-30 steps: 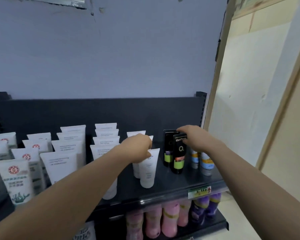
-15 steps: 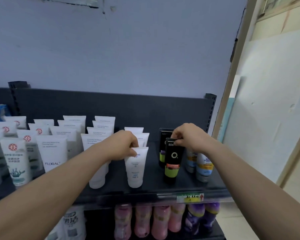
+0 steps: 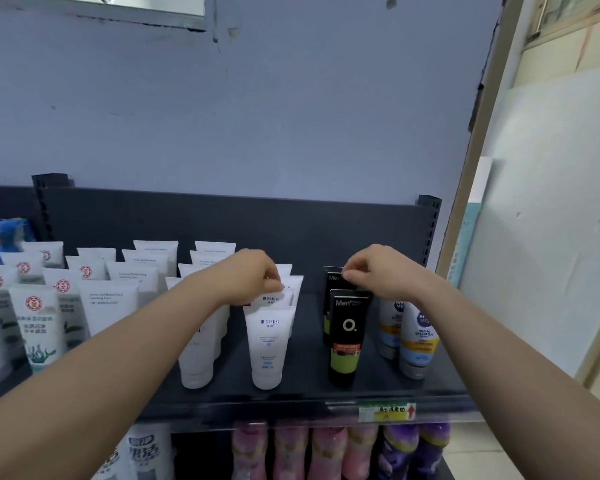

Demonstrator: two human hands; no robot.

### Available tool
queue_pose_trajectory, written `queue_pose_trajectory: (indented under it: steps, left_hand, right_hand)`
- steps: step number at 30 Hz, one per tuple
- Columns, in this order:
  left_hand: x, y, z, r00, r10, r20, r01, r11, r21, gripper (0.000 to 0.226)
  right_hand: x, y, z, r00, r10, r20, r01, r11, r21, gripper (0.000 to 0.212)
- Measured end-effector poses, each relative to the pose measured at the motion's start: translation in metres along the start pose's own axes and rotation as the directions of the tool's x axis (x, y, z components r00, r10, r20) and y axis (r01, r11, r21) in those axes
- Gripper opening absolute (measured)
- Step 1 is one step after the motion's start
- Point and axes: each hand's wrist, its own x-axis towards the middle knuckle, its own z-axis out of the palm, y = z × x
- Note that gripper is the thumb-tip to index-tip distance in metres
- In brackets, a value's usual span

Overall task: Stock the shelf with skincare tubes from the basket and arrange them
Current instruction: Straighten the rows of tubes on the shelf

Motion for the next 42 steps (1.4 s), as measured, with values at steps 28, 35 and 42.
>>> queue_pose_trajectory:
  steps: [28, 35, 42]
  left_hand:
    - [0.047, -0.014, 0.004, 0.991, 0.033, 0.133, -0.057, 0.983, 0.177, 0.011]
    - [0.080, -0.025, 0.000, 0.998, -0.008, 0.056, -0.003, 0.979, 0.204, 0.025]
    - [0.097, -0.023, 0.015, 0.986, -0.032, 0.166, -0.011, 0.968, 0.252, 0.012]
  right_hand:
    - [0.049, 0.016, 0.012, 0.995, 0.097, 0.035, -0.095, 0.994, -0.061, 0.014]
    - [0.042, 0.017, 0.001, 0.996, 0.074, -0.042, -0.075, 0.997, -0.015, 0.021]
    - [0.042, 0.024, 0.005, 0.997, 0.067, -0.050, -0.066, 0.998, 0.013, 0.022]
